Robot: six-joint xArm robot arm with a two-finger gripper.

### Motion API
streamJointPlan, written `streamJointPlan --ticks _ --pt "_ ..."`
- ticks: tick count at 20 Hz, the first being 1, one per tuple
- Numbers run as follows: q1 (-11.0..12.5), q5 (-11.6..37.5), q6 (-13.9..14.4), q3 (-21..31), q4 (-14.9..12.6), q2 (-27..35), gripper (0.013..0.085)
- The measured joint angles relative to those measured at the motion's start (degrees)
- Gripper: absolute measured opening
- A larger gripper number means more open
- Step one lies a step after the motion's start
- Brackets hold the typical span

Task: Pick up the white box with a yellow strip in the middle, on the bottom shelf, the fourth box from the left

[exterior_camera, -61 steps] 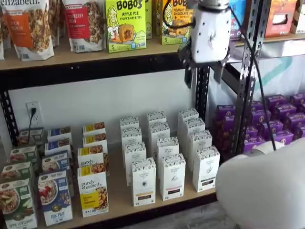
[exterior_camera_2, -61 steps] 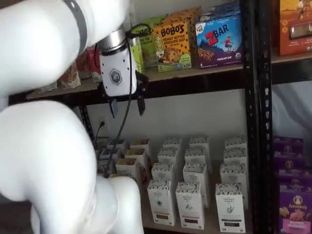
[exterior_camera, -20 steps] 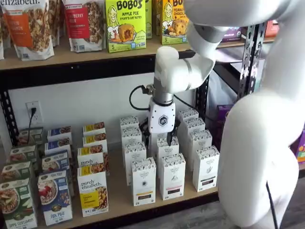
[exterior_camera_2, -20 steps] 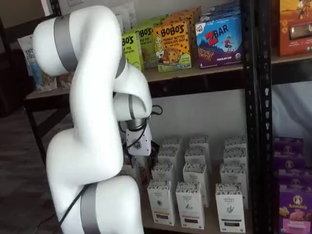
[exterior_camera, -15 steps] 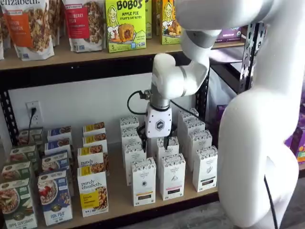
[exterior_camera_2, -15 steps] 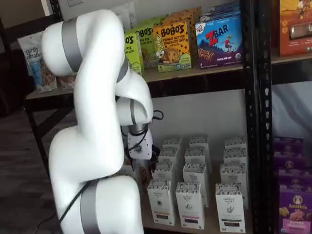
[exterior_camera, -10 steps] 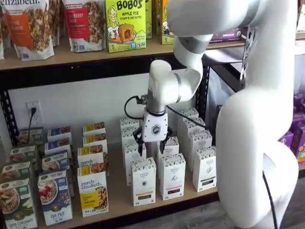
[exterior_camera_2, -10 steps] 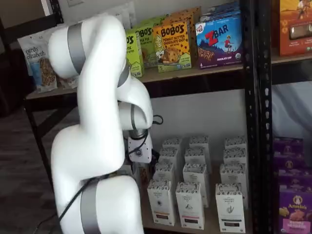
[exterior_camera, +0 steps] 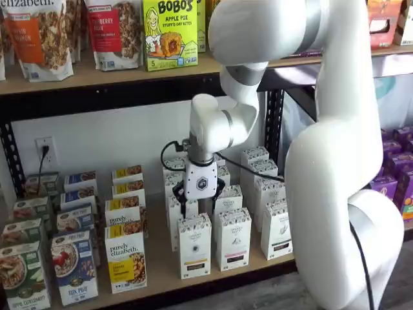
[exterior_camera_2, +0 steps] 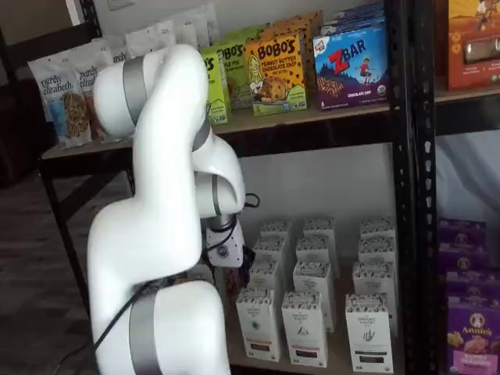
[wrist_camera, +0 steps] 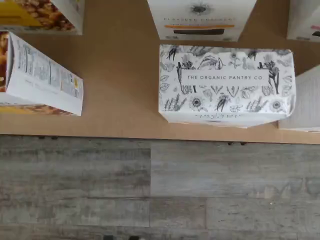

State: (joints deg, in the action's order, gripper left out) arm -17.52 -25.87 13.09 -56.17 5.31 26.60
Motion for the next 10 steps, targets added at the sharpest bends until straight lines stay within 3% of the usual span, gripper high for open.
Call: streamJointPlan --ticks 6,8,10 --pt "1.08 -2.27 -3.76 -5.00 3.26 4.73 0.0850" --pt "1.45 -2.45 -3.34 -6.73 2.36 6.39 0.0850" --pt "1.92 -2.40 -1.55 -9.20 -0.23 8.79 0.0850"
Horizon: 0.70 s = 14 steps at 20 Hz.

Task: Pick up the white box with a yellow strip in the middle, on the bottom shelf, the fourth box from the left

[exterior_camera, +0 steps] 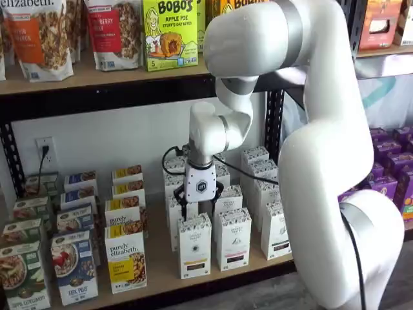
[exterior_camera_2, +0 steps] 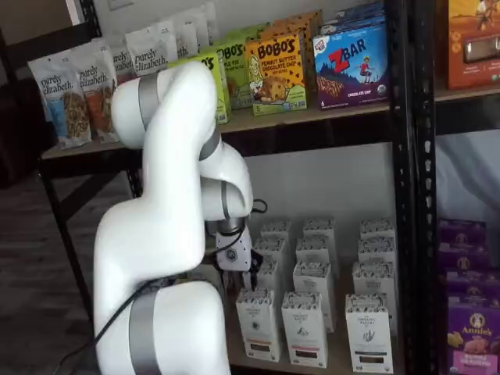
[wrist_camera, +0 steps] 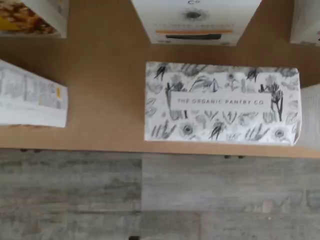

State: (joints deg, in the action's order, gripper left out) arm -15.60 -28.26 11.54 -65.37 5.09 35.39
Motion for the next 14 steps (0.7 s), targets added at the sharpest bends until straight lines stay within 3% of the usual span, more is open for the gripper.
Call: streamJointPlan --ticks 3,8,14 --pt "0.53 -0.07 0.73 -2.33 -1.43 2.24 0.0850" --pt "1.71 -0.15 -0.87 -5.90 -0.94 5.81 0.0850" --pt "2.34 1.10 -0.81 -7.29 -1.82 7.50 0.0850"
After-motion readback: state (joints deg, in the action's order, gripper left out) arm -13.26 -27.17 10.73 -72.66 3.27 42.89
